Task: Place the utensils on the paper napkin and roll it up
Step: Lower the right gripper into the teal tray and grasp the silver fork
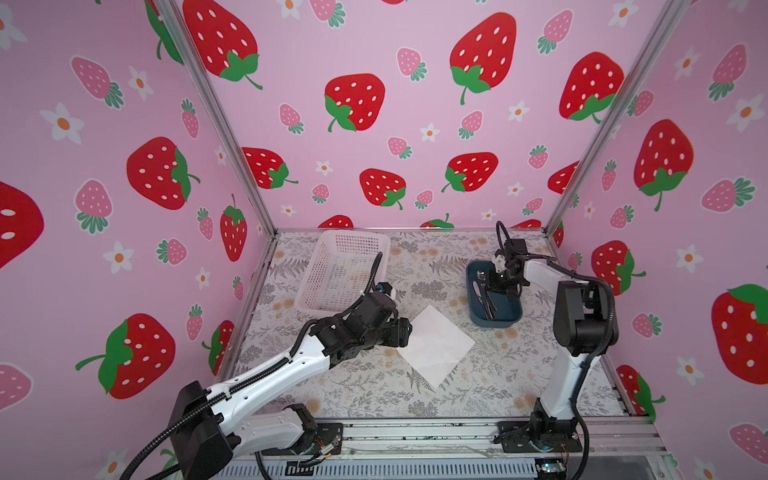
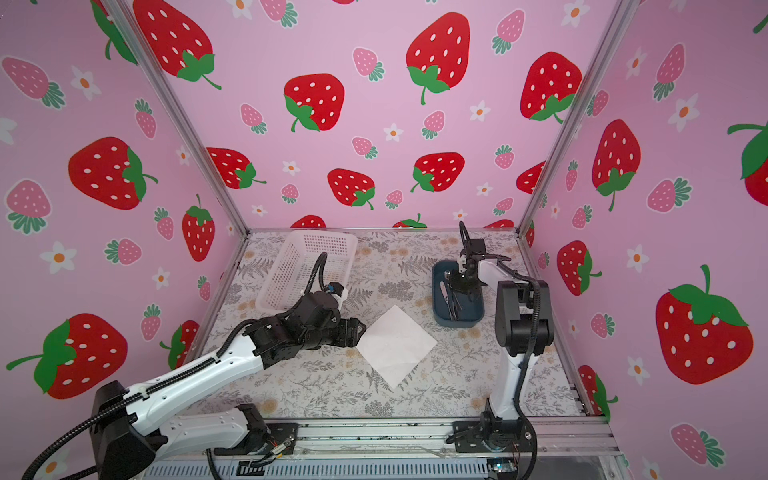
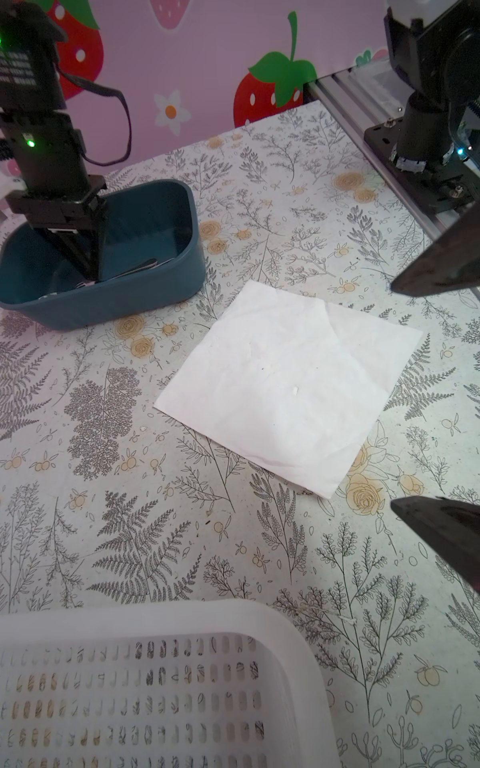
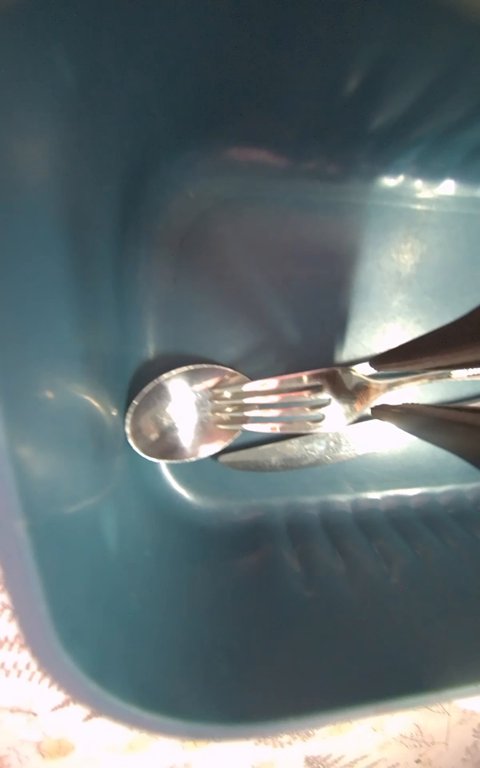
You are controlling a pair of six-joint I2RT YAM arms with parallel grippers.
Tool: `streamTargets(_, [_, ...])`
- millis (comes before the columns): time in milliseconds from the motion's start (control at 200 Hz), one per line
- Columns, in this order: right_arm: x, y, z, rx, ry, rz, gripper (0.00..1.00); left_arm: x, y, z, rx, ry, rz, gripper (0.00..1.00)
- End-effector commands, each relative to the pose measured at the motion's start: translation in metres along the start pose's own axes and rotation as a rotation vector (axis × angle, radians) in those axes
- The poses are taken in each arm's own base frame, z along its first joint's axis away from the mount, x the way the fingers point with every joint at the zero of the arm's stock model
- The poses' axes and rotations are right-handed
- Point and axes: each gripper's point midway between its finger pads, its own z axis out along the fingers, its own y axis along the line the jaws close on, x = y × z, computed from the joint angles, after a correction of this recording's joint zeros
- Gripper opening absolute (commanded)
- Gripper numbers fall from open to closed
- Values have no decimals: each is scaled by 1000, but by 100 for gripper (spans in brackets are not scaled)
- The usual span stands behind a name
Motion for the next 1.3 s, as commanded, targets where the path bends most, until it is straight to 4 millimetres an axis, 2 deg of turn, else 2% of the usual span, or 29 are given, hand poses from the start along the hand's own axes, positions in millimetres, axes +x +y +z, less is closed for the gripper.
streamTargets(0, [9, 3, 0, -13, 26, -22, 19, 0, 1, -1, -1, -1, -10, 77])
streamTargets(85, [15, -5, 5, 66, 49, -41, 19, 0, 1, 0, -5, 5, -10, 77])
streamTargets(160, [22, -17, 6, 209, 67, -75, 19, 1, 1, -1, -4, 4, -20, 77])
streamTargets(320, [23, -21, -1, 343, 26, -128, 24, 0, 2, -2, -4, -6, -32, 77])
streamTargets(585, [23, -5, -17, 358, -42, -165, 25, 3, 5, -1, -13, 5, -36, 77])
streamTargets(795, [32, -3, -9, 360, -28, -183, 22, 4, 5, 0, -12, 12, -38, 76])
streamTargets(1030, [33, 4, -3, 391, -51, -235, 20, 0, 8, -3, -19, -23, -73, 75])
streamTargets(1291, [42, -4, 16, 439, -18, -247, 17, 2, 13, -4, -33, -24, -78, 75])
